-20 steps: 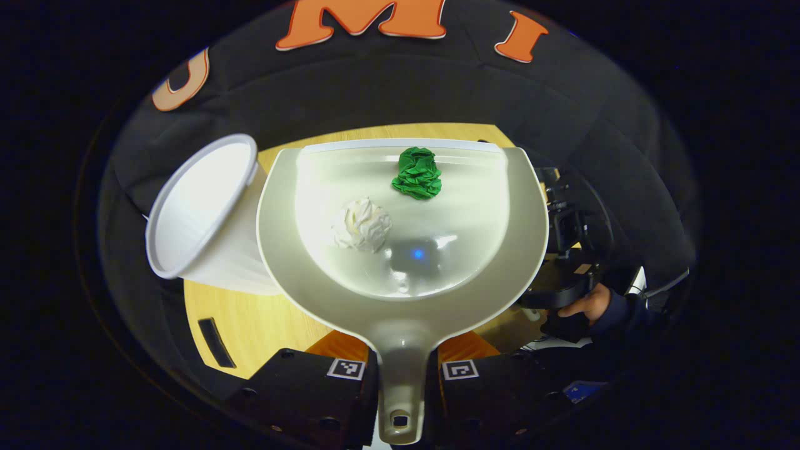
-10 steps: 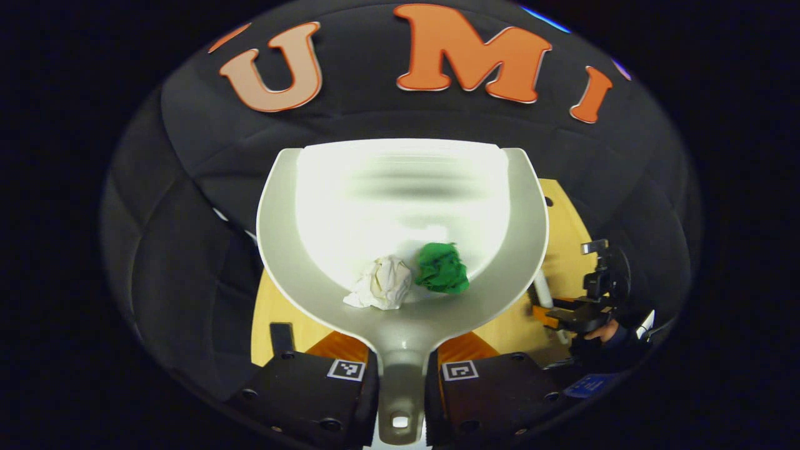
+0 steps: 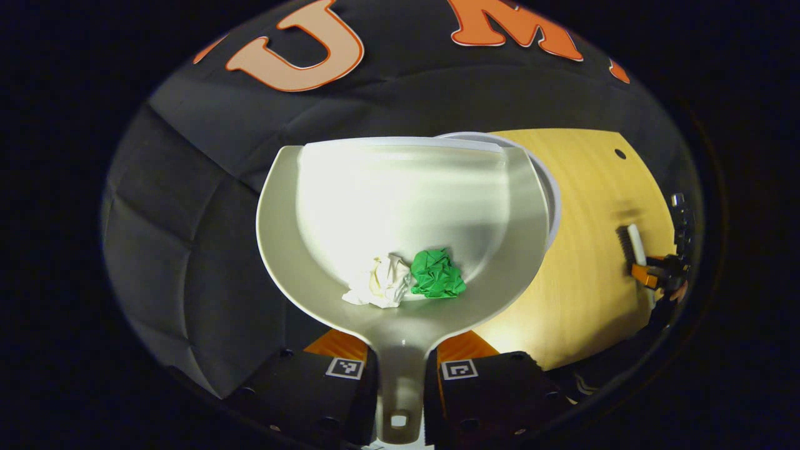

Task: Pick up the small broom and dustpan from the desktop, sweep the trash into the dustpan with the broom, and then empty the trash into the garbage bin.

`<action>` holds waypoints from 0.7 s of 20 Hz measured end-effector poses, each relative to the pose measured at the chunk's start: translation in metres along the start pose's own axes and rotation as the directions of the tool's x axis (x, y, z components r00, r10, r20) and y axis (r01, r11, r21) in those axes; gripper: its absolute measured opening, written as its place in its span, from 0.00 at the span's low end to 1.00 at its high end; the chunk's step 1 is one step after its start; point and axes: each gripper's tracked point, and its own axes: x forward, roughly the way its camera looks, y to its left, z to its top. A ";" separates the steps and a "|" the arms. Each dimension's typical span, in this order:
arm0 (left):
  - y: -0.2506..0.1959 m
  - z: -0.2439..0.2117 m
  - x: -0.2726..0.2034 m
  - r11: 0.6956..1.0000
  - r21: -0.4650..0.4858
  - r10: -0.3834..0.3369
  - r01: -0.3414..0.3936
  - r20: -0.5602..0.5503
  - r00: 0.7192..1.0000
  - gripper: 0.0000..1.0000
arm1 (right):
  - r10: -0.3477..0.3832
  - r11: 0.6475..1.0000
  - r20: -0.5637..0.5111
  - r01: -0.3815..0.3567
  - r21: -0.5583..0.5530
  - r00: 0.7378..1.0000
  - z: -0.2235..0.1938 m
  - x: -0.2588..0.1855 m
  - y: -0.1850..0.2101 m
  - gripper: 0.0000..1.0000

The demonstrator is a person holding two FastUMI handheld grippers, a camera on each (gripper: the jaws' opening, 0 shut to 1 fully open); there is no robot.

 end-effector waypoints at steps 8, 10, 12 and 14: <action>0.040 0.019 -0.020 0.817 0.510 0.297 -0.270 0.029 0.954 0.30 | 0.001 1.000 0.002 -0.001 -0.004 1.000 -0.001 0.000 -0.002 0.89; 0.060 0.037 -0.036 0.658 0.655 0.408 -0.371 0.105 0.907 0.31 | 0.001 1.000 -0.001 -0.001 -0.005 1.000 -0.002 0.000 -0.003 0.89; 0.073 0.063 -0.046 0.460 0.756 0.497 -0.465 0.215 0.841 0.30 | 0.005 1.000 0.000 -0.005 0.007 1.000 -0.002 0.001 -0.001 0.89; 0.081 0.085 -0.051 0.303 0.791 0.550 -0.531 0.310 0.775 0.30 | 0.011 1.000 0.003 -0.011 0.018 1.000 -0.001 0.000 -0.001 0.89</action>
